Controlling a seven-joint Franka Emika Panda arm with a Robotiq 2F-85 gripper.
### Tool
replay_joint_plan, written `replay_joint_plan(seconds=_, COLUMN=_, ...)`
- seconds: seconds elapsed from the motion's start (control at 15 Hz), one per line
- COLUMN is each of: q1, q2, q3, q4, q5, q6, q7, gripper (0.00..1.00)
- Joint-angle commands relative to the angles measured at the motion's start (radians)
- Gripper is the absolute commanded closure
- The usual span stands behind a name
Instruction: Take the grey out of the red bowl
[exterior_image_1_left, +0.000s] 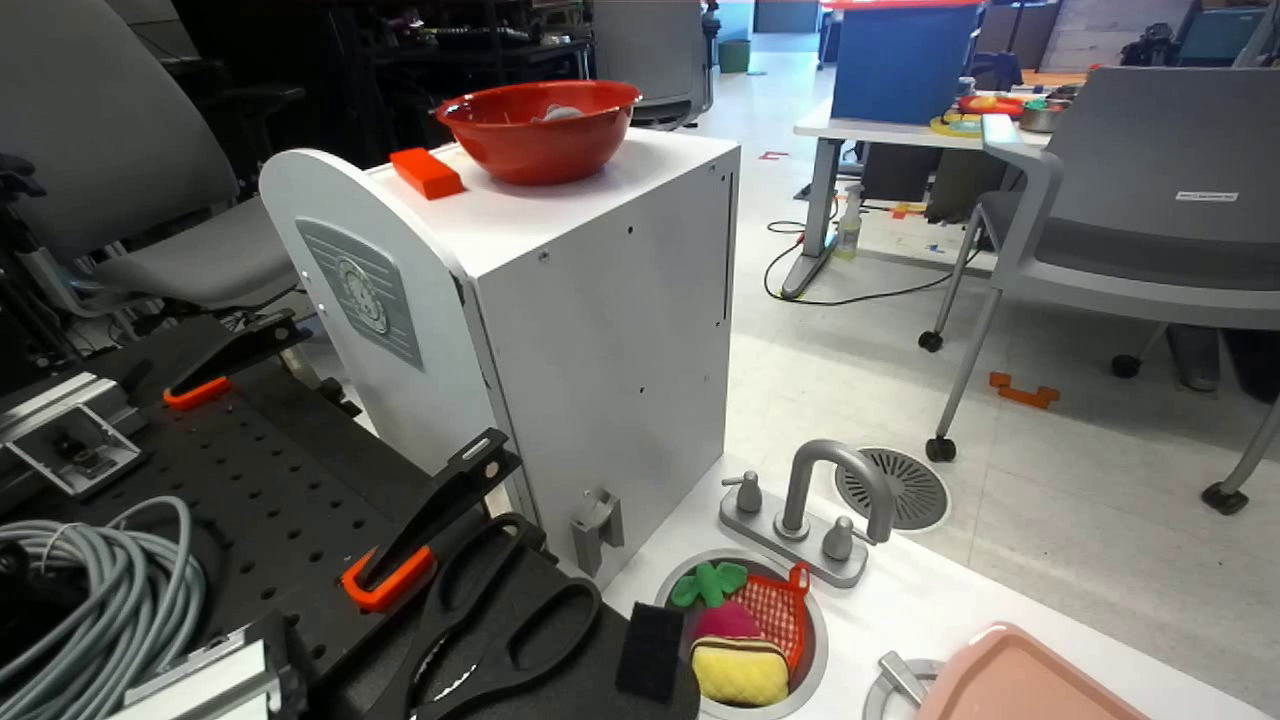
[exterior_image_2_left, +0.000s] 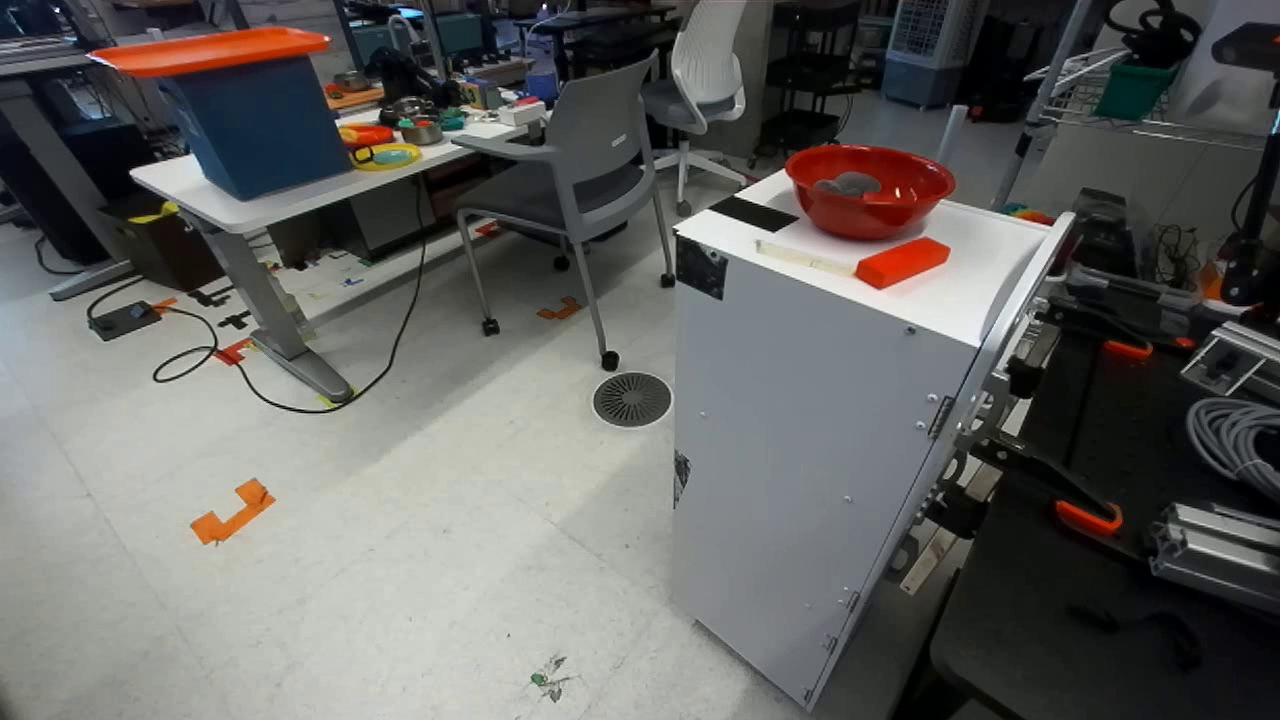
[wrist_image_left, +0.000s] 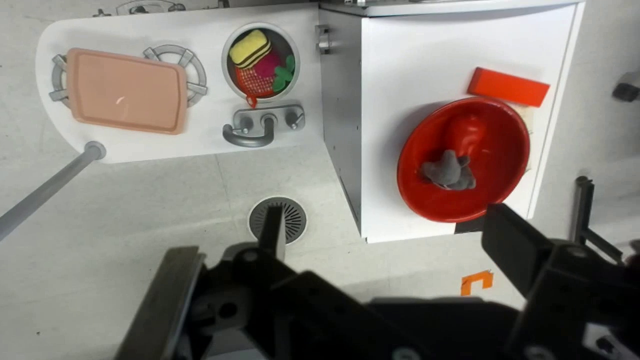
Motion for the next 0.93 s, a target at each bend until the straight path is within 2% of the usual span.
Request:
replay_joint_plan(seconds=0.0, q1=0.006, q2=0.014, q3=0.004, q4=0.023, q5=0.039, q6=-0.07, q7=-0.049, gripper=0.0)
replay_joint_plan(seconds=0.87, q1=-0.002, q2=0.014, q3=0.031, q4=-0.003, q5=-0.023, q6=-0.052, q7=-0.037, gripper=0.0)
